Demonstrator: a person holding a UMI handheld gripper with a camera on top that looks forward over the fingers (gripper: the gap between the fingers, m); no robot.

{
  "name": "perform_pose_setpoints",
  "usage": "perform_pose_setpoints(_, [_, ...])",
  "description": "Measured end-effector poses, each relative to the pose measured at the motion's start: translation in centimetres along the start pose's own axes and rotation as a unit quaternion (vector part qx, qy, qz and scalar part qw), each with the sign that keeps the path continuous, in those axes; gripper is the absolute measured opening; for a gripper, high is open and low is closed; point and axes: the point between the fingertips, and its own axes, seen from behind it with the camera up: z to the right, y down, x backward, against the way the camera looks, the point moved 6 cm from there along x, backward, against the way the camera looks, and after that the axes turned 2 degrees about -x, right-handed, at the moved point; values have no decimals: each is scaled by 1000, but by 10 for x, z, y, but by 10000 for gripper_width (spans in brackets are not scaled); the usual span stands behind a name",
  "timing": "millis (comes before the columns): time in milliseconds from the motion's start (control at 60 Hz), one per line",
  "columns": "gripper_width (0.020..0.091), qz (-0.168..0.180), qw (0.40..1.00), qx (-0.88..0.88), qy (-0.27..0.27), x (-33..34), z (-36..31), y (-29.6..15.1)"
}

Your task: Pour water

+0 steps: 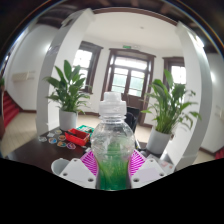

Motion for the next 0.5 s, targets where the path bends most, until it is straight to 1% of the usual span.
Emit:
perform_pose_setpoints(100, [341, 11, 999, -45, -8, -1, 21, 13])
perform_pose_setpoints(117, [342, 12, 999, -51, -3, -5, 7, 16])
perform_pose_setpoints(183, [342, 13, 997, -76, -13, -11, 15, 33])
perform_pose_setpoints(300, [341, 19, 997, -78, -4, -22, 14, 55])
perform_pose_setpoints(383, [342, 12, 995, -94, -15, -29, 9, 73])
perform_pose_setpoints(400, [346, 10, 995, -99, -18, -31, 7, 77])
perform_pose_setpoints(417, [365, 8, 995, -102, -20, -32, 6, 82])
perform_pose_setpoints(433, [366, 7, 994, -103, -21, -27, 3, 88])
perform_pose_setpoints(450, [367, 30, 994, -101, -20, -28, 3, 85])
perform_pose_setpoints(500, [370, 35, 995, -91, -9, -28, 4, 88])
